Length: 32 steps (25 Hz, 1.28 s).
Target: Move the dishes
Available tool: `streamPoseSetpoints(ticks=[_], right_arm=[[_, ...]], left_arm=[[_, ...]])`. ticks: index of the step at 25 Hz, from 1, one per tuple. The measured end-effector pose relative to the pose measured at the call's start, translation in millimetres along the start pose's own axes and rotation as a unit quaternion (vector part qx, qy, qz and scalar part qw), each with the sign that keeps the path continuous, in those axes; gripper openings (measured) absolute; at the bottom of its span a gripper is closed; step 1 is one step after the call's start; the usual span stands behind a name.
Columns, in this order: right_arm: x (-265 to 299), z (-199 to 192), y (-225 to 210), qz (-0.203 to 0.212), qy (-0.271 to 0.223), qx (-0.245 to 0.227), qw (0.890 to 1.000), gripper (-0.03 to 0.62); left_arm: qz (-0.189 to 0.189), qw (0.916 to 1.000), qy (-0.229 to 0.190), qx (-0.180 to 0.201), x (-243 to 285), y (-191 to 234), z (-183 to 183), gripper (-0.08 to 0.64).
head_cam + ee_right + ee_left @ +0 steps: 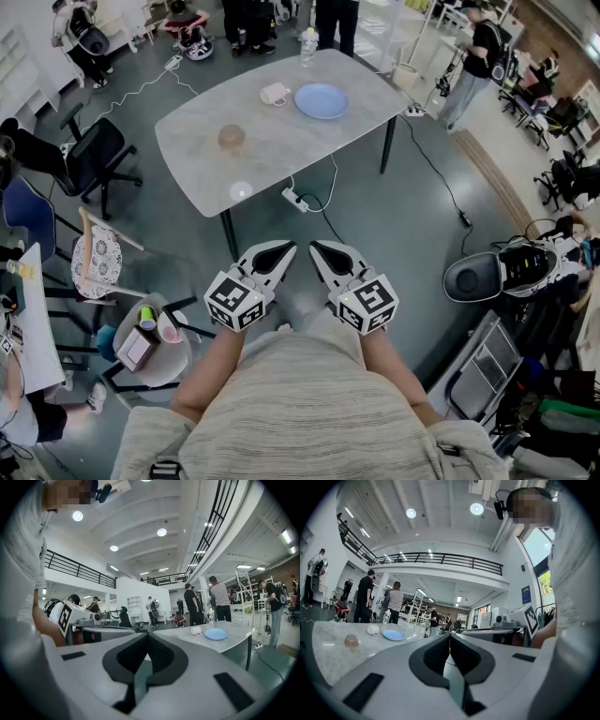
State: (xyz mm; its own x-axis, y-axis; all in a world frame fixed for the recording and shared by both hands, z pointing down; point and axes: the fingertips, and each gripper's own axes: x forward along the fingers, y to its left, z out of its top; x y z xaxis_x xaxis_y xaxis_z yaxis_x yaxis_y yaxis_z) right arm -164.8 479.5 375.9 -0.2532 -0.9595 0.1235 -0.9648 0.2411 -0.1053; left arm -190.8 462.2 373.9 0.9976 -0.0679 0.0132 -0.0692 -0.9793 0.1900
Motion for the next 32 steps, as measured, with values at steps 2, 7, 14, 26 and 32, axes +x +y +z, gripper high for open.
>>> streamPoseSetpoints(ticks=[2,7,14,26,32], right_arm=[[1.6,2.2,3.1,0.003,-0.001,-0.003,1.000,0.017],[5.4,1.5,8.1,0.006,0.001,-0.004,1.000,0.017],[12.9,1.5,10.1,0.015,0.012,-0.013,1.000,0.017],[35.9,9.6,4.1,0.029,0.008,0.014,0.999,0.018],[63.5,11.9,-24.2,0.038,0.010,0.018,0.999,0.018]], left_arm=[[0.000,1.0000,0.001,0.001,-1.1,0.7,1.0,0.020],[0.000,1.0000,0.006,0.003,-6.5,2.5,-1.4,0.020],[0.000,1.0000,0.007,-0.001,-5.9,9.1,-2.4,0.020],[-0.002,0.9999,0.009,-0.009,-3.0,31.7,0.1,0.020],[0.008,0.9997,0.012,-0.018,18.2,61.8,-2.1,0.020]])
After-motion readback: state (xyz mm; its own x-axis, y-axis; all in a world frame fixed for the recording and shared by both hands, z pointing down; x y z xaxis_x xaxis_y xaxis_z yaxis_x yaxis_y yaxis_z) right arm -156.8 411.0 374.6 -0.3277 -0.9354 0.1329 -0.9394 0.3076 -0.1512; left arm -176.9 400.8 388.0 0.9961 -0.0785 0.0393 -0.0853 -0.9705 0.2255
